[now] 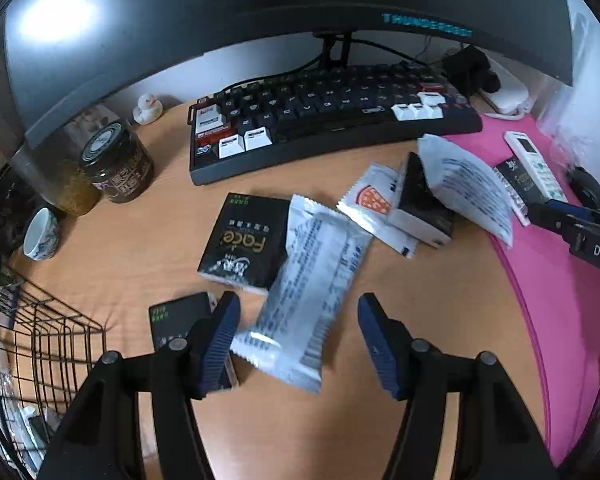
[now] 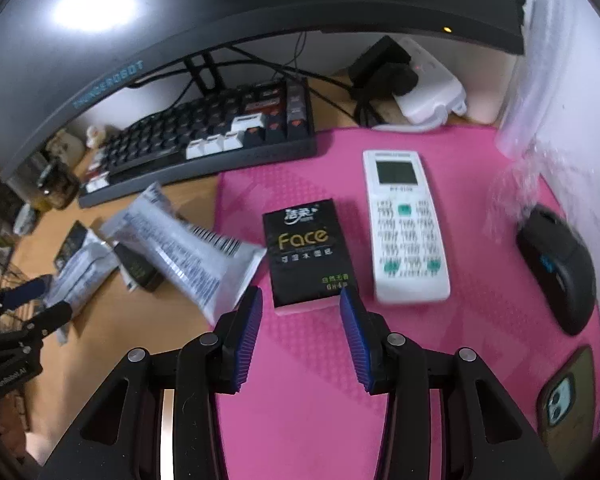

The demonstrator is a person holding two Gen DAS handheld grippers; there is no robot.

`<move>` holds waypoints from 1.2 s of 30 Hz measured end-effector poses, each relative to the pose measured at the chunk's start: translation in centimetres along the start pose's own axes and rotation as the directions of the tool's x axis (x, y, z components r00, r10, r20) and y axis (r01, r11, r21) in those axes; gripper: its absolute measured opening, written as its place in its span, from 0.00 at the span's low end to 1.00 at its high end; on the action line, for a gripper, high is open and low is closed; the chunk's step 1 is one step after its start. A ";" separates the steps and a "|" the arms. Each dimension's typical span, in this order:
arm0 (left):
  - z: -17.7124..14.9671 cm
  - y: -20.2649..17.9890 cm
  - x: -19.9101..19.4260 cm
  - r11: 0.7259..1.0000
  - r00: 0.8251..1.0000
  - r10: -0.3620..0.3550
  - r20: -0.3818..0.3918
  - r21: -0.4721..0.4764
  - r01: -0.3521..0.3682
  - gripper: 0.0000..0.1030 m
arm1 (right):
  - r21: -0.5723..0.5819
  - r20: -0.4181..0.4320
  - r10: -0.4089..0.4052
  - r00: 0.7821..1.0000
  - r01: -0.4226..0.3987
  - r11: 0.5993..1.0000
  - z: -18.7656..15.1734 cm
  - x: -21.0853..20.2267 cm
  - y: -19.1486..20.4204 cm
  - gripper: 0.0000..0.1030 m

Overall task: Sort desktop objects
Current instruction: 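Grasp the white wrapped snack bar with the left gripper while the right gripper grasps a black Face tissue pack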

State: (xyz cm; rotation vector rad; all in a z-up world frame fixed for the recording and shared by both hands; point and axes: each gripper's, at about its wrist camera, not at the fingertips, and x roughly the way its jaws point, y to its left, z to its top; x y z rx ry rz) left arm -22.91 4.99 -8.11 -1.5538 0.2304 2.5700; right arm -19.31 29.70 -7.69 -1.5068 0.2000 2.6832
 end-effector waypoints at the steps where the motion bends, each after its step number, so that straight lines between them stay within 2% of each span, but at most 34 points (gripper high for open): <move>1: 0.1 0.1 0.2 1.000 1.000 -0.003 -0.002 -0.005 0.003 0.65 | 0.003 -0.006 -0.006 1.000 0.006 1.000 0.2 0.5 0.0 0.42; 4: 0.2 0.1 0.9 1.000 1.000 -0.003 -0.008 0.000 0.003 0.65 | 0.011 -0.018 0.002 1.000 -0.002 1.000 0.6 1.4 0.1 0.42; 7: 0.0 0.1 1.4 1.000 1.000 -0.006 -0.019 0.006 0.006 0.65 | -0.002 -0.010 -0.029 1.000 0.029 1.000 1.1 2.0 0.3 0.42; 9: -0.1 -0.1 1.5 1.000 0.999 -0.018 -0.032 0.011 0.019 0.58 | -0.008 0.002 -0.034 0.999 0.034 0.999 1.4 2.2 0.2 0.42; 11: -0.3 0.0 1.5 0.999 0.998 -0.037 -0.044 0.013 0.037 0.43 | 0.002 0.002 -0.033 0.999 0.033 0.999 1.6 1.9 -0.1 0.42; 13: -0.4 0.1 1.3 0.999 0.997 -0.051 -0.050 0.006 0.051 0.41 | -0.001 0.022 -0.019 1.000 0.019 1.000 1.6 1.1 -0.3 0.42; 17: -0.6 0.0 1.2 0.998 0.998 -0.054 -0.046 0.013 0.054 0.42 | -0.054 0.068 -0.040 0.997 0.044 0.998 2.2 0.1 0.1 0.44; 18: -0.6 0.0 1.2 0.998 0.998 -0.054 -0.044 0.015 0.054 0.43 | -0.077 0.062 -0.040 0.997 0.045 0.996 2.5 0.4 0.3 0.48; 19: -0.6 0.0 1.2 0.998 0.998 -0.056 -0.043 0.013 0.056 0.48 | -0.105 0.046 -0.033 0.998 0.038 0.994 2.8 1.1 0.6 0.56; 20: -0.6 0.1 1.2 0.998 0.997 -0.061 -0.040 0.008 0.061 0.54 | -0.119 0.037 -0.027 0.999 0.031 0.992 3.1 1.6 0.6 0.56; 22: -0.5 0.1 1.1 0.998 0.998 -0.055 -0.031 0.009 0.055 0.58 | -0.136 0.023 -0.044 0.999 0.047 0.990 3.5 2.8 0.7 0.56; 24: -0.4 0.1 1.2 0.999 0.998 -0.051 -0.032 0.015 0.051 0.58 | -0.159 0.019 -0.051 0.999 0.053 0.986 3.6 3.7 0.7 0.56; 31: -0.4 0.2 1.8 0.998 0.997 -0.061 -0.046 0.004 0.062 0.58 | -0.165 0.002 0.022 1.000 -0.022 0.986 3.6 4.7 0.6 0.57; 34: -0.5 0.1 2.0 0.998 0.997 -0.065 -0.049 0.007 0.065 0.58 | -0.183 -0.031 0.009 0.999 -0.015 0.983 2.8 5.4 1.0 0.57; 36: -0.6 -0.1 2.2 0.998 0.997 -0.058 -0.052 0.009 0.059 0.58 | -0.177 -0.033 -0.019 0.999 0.012 0.984 2.5 5.3 1.0 0.49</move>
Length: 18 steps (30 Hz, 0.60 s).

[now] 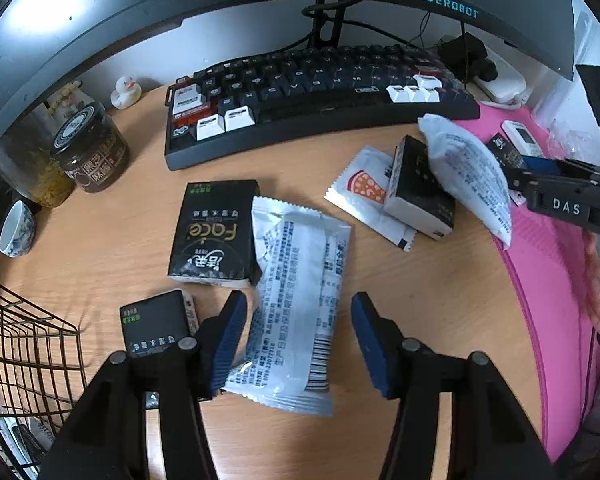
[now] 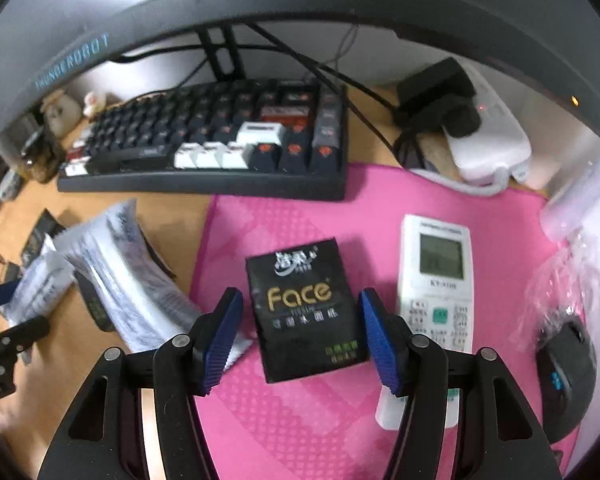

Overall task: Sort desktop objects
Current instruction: 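Grasp the white wrapped snack bar with the left gripper while the right gripper grasps a black Face tissue pack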

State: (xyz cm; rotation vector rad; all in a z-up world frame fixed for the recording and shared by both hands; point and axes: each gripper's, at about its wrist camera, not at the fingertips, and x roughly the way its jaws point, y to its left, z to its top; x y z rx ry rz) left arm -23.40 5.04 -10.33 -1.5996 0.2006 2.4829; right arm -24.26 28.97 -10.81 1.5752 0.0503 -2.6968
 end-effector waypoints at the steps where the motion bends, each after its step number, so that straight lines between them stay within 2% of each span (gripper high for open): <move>1: -0.1 -0.1 0.1 1.000 1.000 0.002 -0.005 0.003 -0.002 0.53 | 0.004 -0.007 -0.002 1.000 0.002 1.000 -0.1 -0.3 0.0 0.46; 2: -0.3 -0.1 0.3 1.000 1.000 0.003 -0.011 0.005 -0.003 0.40 | 0.014 -0.015 0.017 1.000 -0.017 1.000 -0.2 -0.6 -0.1 0.46; 9: -1.7 -0.2 -0.7 1.000 0.999 -0.029 -0.030 -0.009 0.028 0.39 | 0.052 -0.040 0.070 0.997 -0.068 0.996 -3.4 -3.3 -0.1 0.46; 18: -7.3 -2.8 -3.6 1.000 0.998 -0.021 -0.055 0.018 0.022 0.39 | 0.042 -0.011 0.083 0.996 -0.083 0.996 -9.7 -9.1 3.7 0.46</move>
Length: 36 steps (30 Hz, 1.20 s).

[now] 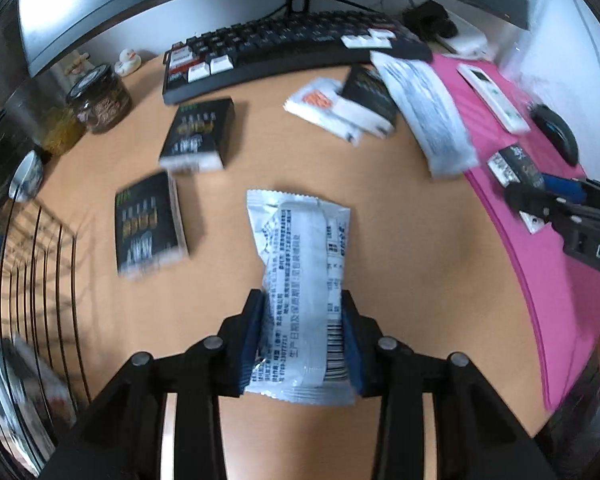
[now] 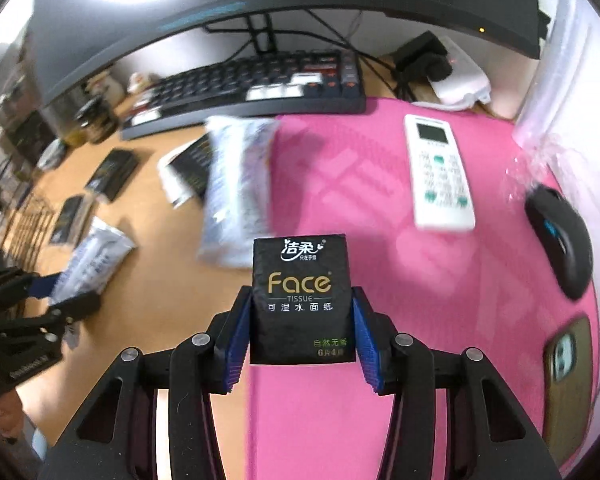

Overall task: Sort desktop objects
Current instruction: 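Grasp the white wrapped snack bar with the left gripper while the right gripper grasps a black Face tissue pack, then carry the snack bar and tissue pack over the basket and open both grippers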

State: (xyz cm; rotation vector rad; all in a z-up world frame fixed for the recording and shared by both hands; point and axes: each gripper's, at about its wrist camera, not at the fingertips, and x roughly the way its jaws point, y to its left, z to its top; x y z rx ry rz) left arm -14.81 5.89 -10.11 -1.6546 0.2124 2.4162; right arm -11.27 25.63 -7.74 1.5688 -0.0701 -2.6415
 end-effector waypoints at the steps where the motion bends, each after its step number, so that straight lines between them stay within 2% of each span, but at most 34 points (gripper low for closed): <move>1: -0.8 -0.2 -0.4 1.000 1.000 -0.007 0.000 -0.007 0.007 0.39 | -0.007 -0.005 0.001 1.000 -0.001 1.000 -0.6 -0.4 0.6 0.46; 5: -2.9 -0.3 -1.5 1.000 1.000 -0.011 0.002 -0.024 0.011 0.39 | -0.048 -0.024 -0.008 1.000 0.007 0.999 -3.3 -1.6 3.1 0.46; 10: -3.6 -0.5 -1.9 1.000 1.000 0.009 0.018 -0.014 -0.009 0.41 | -0.074 -0.041 -0.010 0.999 0.007 0.997 -5.3 -1.6 4.6 0.46; 19: -2.9 -0.3 -1.2 1.000 0.999 0.029 0.029 0.001 -0.029 0.42 | -0.080 -0.032 0.000 0.999 -0.002 0.997 -5.2 -1.6 5.0 0.46; 25: -2.6 -0.1 -1.9 1.000 0.998 0.030 0.047 -0.003 -0.030 0.39 | -0.076 -0.035 0.006 0.999 -0.009 0.997 -5.0 -1.4 4.9 0.46; 31: -2.7 0.3 -7.2 0.999 0.986 0.041 0.164 -0.015 -0.039 0.39 | -0.081 0.021 0.037 0.999 -0.035 0.996 -4.2 -3.9 6.2 0.46; 36: -4.0 3.4 -14.1 0.995 0.954 0.074 0.291 -0.084 -0.052 0.39 | -0.143 0.107 0.135 0.985 -0.119 0.983 -2.3 -8.1 10.8 0.46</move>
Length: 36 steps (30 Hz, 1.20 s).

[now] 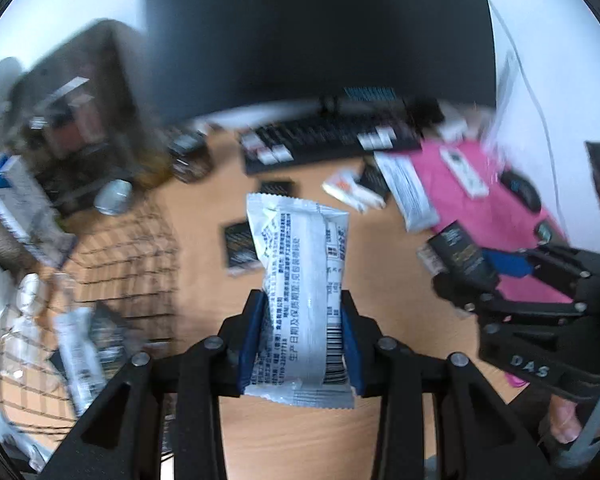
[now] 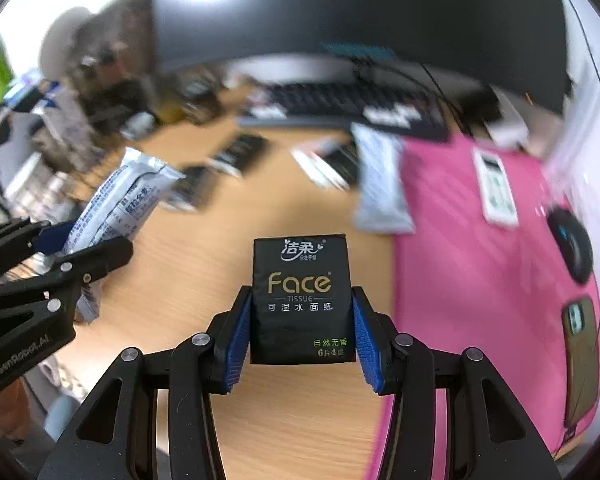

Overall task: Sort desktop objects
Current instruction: 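Carry the snack bar and tissue pack over the basket and open both grippers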

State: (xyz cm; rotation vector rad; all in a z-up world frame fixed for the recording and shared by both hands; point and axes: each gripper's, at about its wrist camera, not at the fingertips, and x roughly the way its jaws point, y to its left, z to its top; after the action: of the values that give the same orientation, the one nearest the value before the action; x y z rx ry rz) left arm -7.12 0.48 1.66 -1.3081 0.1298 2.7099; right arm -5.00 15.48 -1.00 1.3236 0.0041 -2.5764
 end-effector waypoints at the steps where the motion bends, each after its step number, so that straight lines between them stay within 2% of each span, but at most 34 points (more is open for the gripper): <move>1: 0.0 1.3 -1.4 1.000 1.000 0.013 0.024 -0.022 -0.012 0.39 | -0.023 0.017 0.022 1.000 -0.022 1.000 0.8 -0.5 1.6 0.46; 4: -0.2 4.6 -4.0 0.995 0.996 0.066 0.059 -0.079 -0.061 0.39 | -0.099 0.044 0.079 0.996 -0.074 0.992 2.4 -1.4 6.2 0.46; 7: -0.9 9.3 -5.5 0.976 0.988 0.142 0.057 -0.173 -0.130 0.39 | -0.187 0.052 0.148 0.988 -0.136 0.973 3.8 -1.8 11.5 0.46; 11: -2.6 15.3 -5.8 0.938 0.979 0.202 0.007 -0.288 -0.192 0.39 | -0.278 0.026 0.219 0.975 -0.203 0.939 4.7 -1.1 17.8 0.46; 16: -4.7 18.8 -4.6 0.911 0.975 0.215 -0.064 -0.347 -0.224 0.39 | -0.348 -0.025 0.252 0.968 -0.244 0.905 4.5 0.7 23.0 0.46; 22: -6.6 19.7 -4.2 0.899 0.972 0.212 -0.103 -0.368 -0.235 0.39 | -0.378 -0.073 0.254 0.964 -0.263 0.888 3.8 2.8 25.1 0.46; 30: -7.3 20.1 -3.7 0.898 0.973 0.195 -0.128 -0.375 -0.229 0.41 | -0.403 -0.066 0.259 0.964 -0.263 0.877 3.5 3.9 25.9 0.46; 31: -7.3 20.1 -3.9 0.899 0.973 0.195 -0.119 -0.376 -0.226 0.48 | -0.406 -0.060 0.257 0.964 -0.259 0.877 3.5 3.9 25.8 0.46; 32: -7.2 20.0 -4.1 0.900 0.975 0.196 -0.108 -0.375 -0.223 0.61 | -0.404 -0.054 0.254 0.966 -0.254 0.879 3.5 3.7 25.8 0.46; 34: -6.9 19.6 -4.5 0.903 0.974 0.209 -0.084 -0.365 -0.225 0.67 | -0.393 -0.049 0.255 0.966 -0.253 0.884 3.7 3.5 25.3 0.46; 36: -6.6 18.9 -5.1 0.908 0.976 0.209 -0.065 -0.357 -0.218 0.67 | -0.378 -0.049 0.270 0.962 -0.268 0.886 3.8 3.0 24.6 0.47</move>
State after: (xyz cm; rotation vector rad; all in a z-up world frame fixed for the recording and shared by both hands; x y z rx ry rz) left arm -1.82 -19.51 1.97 -1.4998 -0.2554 3.0097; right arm -4.42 -9.43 1.52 1.0851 0.2870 -2.2011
